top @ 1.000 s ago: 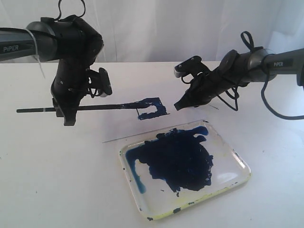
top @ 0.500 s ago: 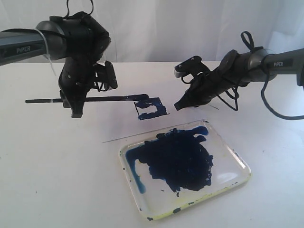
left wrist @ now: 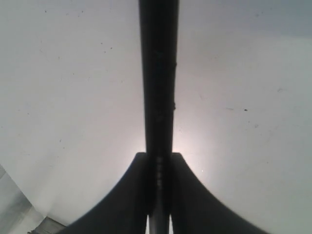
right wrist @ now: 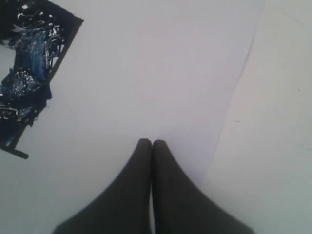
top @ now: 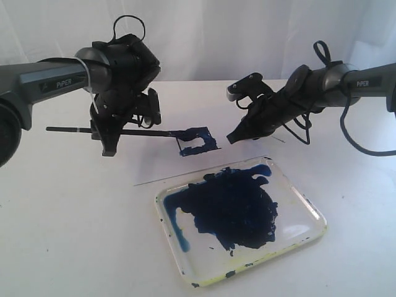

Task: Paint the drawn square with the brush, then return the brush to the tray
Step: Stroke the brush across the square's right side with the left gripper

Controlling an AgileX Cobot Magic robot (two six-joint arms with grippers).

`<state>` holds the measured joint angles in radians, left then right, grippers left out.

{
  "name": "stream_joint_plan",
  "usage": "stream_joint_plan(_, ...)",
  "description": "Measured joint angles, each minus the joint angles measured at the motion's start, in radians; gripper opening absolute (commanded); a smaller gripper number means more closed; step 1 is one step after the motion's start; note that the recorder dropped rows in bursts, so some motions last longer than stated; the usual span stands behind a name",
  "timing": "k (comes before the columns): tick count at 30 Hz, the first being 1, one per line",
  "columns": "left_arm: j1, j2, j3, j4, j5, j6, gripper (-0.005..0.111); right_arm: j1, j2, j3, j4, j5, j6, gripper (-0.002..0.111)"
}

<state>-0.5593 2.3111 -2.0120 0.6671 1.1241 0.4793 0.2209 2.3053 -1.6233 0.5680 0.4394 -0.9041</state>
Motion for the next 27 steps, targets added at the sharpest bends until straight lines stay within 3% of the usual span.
stream_joint_plan(7,0.000,0.004,0.000,0.014,0.000,-0.026,0.000,0.000,0.000,0.000,0.000,-0.002,0.000,0.000)
stream_joint_plan(18,-0.033,0.004,-0.002,0.000,-0.057,0.085,0.000,0.000,0.001,0.000,-0.002,-0.006,0.000,0.000)
stream_joint_plan(27,-0.033,0.004,-0.002,0.064,-0.002,0.106,0.000,0.000,0.002,0.000,-0.002,-0.006,0.000,0.000)
